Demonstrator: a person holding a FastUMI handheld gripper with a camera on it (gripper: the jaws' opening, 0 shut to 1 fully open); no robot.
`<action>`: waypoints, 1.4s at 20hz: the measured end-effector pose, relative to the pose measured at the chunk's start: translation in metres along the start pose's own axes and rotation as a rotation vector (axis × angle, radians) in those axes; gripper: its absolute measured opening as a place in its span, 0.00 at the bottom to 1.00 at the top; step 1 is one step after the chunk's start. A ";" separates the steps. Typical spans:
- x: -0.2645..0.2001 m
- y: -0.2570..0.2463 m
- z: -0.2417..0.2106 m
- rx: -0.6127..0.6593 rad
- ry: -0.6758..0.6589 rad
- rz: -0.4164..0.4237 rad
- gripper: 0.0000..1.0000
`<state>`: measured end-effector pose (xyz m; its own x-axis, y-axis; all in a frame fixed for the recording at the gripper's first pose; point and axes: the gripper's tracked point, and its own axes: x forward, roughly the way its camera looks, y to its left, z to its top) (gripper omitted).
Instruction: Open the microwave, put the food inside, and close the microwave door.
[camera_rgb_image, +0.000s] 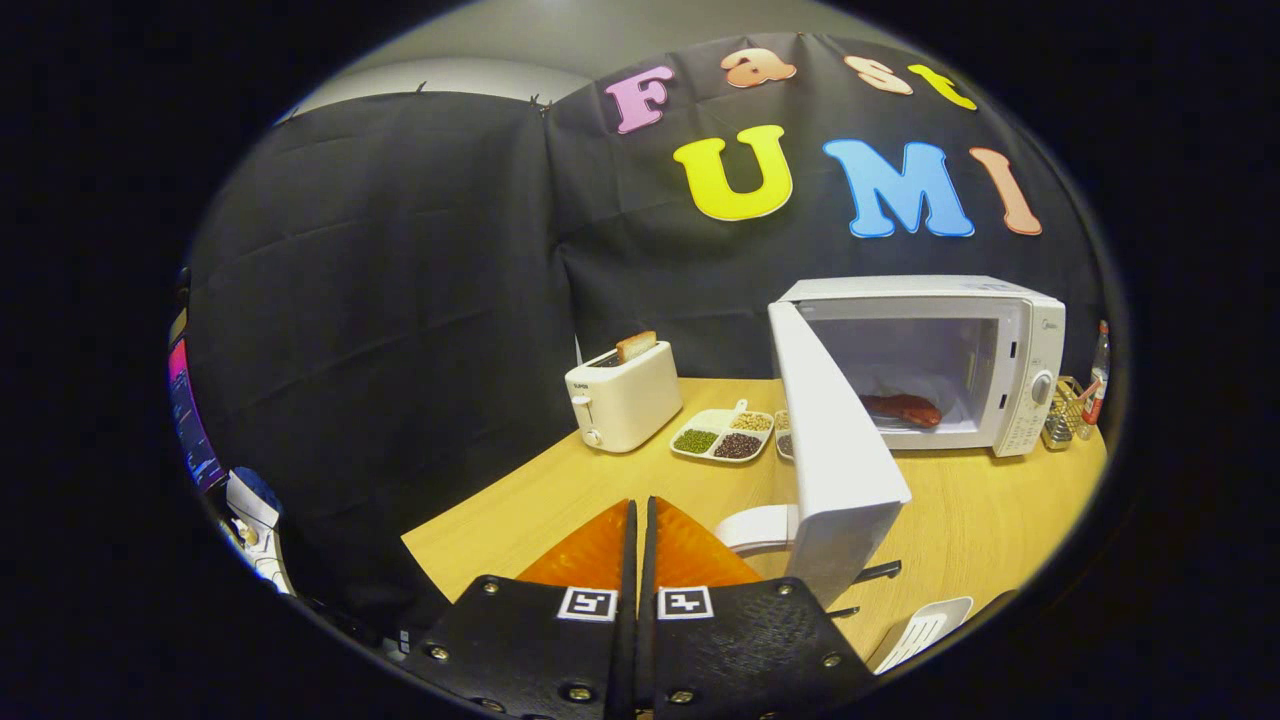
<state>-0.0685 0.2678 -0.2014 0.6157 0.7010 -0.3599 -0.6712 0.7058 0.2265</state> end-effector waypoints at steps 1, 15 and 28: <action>-0.001 -0.007 -0.001 -0.016 0.006 -0.020 0.01; -0.007 -0.124 0.001 -0.014 0.058 -0.193 0.01; 0.017 -0.222 0.008 0.038 0.076 -0.299 0.01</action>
<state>0.0937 0.1237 -0.2506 0.7502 0.4527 -0.4820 -0.4476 0.8842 0.1337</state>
